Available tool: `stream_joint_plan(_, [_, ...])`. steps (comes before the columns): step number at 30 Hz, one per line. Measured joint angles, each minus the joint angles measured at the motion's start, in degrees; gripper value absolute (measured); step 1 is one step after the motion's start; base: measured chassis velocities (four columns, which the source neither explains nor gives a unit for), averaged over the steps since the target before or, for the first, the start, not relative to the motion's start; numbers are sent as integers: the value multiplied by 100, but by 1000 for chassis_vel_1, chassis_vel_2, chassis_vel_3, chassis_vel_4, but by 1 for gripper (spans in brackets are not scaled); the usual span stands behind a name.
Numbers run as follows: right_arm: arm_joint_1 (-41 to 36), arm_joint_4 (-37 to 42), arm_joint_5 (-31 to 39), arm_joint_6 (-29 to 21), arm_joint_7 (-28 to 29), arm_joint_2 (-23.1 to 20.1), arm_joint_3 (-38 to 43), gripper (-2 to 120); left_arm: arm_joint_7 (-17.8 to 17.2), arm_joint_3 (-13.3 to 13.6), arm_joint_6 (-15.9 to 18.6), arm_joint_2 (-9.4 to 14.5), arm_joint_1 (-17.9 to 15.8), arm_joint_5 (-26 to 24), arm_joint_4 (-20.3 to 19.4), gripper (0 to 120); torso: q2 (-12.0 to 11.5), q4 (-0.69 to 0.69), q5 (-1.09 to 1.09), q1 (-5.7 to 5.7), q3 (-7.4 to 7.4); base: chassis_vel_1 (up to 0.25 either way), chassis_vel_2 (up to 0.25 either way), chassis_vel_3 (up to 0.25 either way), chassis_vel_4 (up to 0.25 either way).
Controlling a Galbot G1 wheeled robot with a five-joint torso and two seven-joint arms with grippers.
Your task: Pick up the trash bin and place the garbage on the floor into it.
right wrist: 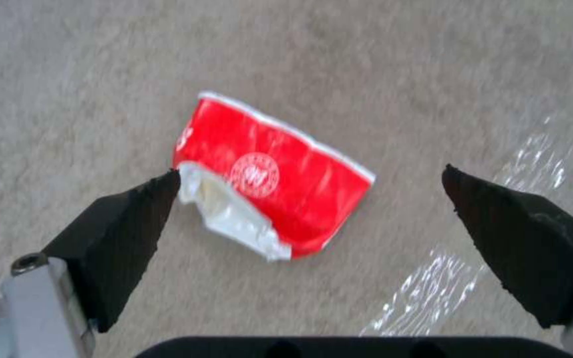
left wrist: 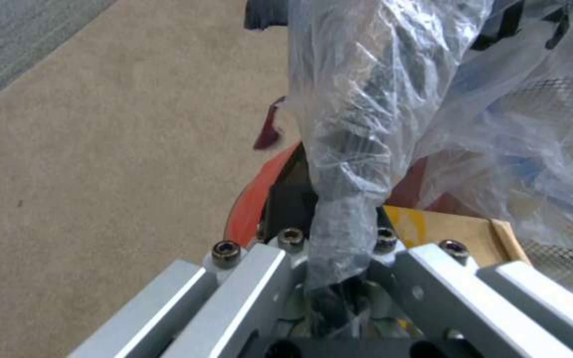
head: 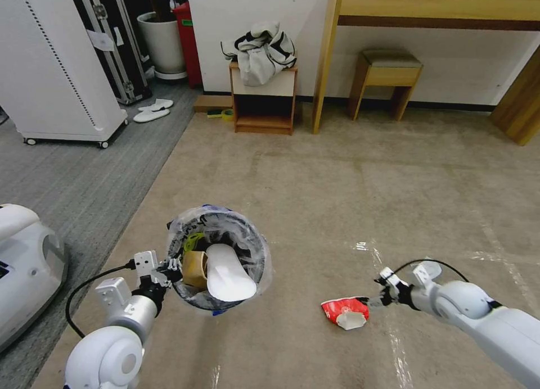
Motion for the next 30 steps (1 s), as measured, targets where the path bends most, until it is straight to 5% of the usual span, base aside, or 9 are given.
stream_joint_plan(30, [642,-1178,-548,33,-80,1034,-732,100,26,47,-36,-95,-40,53,77,1,0,0,-2,0,0,0,0,0,0])
